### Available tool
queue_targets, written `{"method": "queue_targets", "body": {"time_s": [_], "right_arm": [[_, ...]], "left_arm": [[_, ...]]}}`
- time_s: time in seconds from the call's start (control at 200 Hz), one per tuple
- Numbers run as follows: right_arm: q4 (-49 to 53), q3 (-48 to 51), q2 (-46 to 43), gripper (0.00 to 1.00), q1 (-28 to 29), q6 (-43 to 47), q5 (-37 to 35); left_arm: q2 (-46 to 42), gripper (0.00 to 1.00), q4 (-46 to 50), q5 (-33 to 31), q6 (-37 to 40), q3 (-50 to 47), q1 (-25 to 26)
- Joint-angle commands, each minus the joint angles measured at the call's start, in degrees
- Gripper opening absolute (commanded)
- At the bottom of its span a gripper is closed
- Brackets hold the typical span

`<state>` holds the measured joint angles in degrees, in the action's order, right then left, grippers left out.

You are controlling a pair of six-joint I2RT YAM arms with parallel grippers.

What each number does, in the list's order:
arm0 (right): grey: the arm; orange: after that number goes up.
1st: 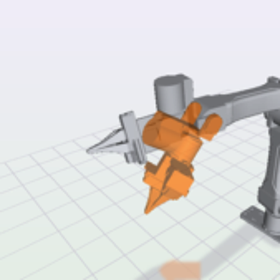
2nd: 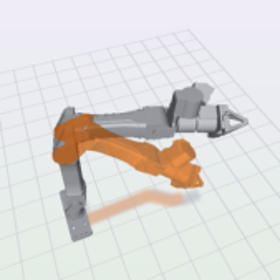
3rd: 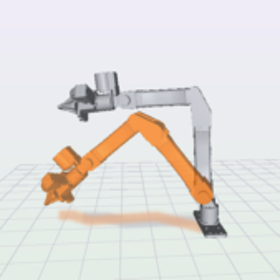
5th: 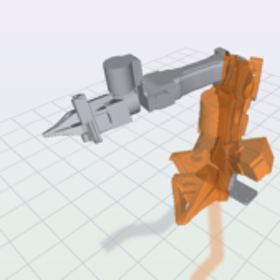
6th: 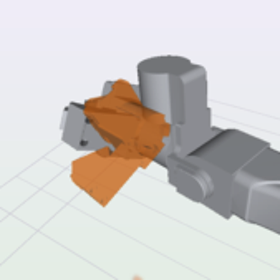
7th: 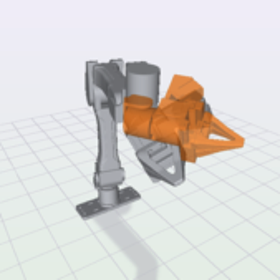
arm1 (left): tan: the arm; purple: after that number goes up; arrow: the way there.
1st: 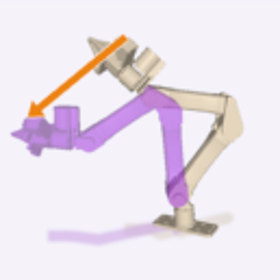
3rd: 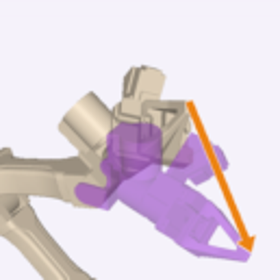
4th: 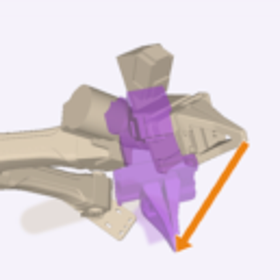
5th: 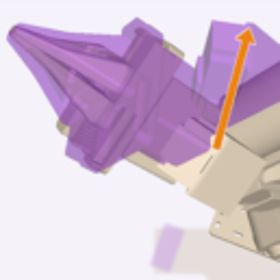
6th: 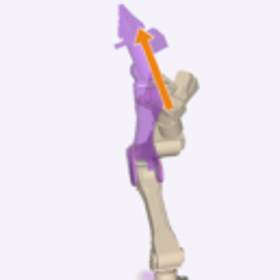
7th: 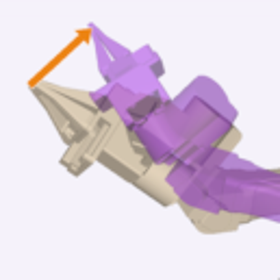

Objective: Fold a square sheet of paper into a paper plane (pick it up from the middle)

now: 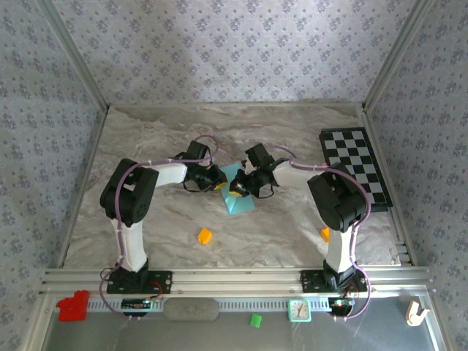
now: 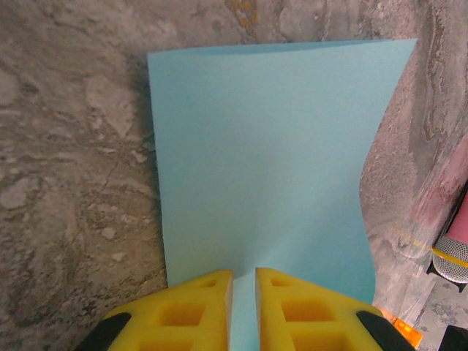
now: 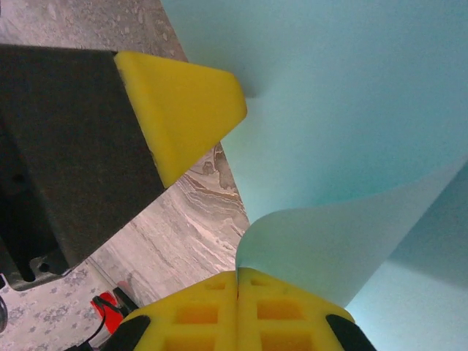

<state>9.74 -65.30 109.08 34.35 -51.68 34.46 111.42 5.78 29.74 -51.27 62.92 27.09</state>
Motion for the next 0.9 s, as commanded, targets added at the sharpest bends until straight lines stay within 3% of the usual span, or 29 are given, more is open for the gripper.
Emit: {"method": "queue_targets", "body": {"time_s": [0.0,0.894], "right_arm": [[2.5,-1.6,1.3,0.01,0.5,-1.0,-1.6],[-0.3,-0.3,2.5,0.0,0.9,-3.2,-2.2]], "left_arm": [[1.3,0.17,2.5,-0.4,1.3,0.7,0.0],[1.3,0.17,2.7,-0.8,0.9,0.2,0.0]]}}
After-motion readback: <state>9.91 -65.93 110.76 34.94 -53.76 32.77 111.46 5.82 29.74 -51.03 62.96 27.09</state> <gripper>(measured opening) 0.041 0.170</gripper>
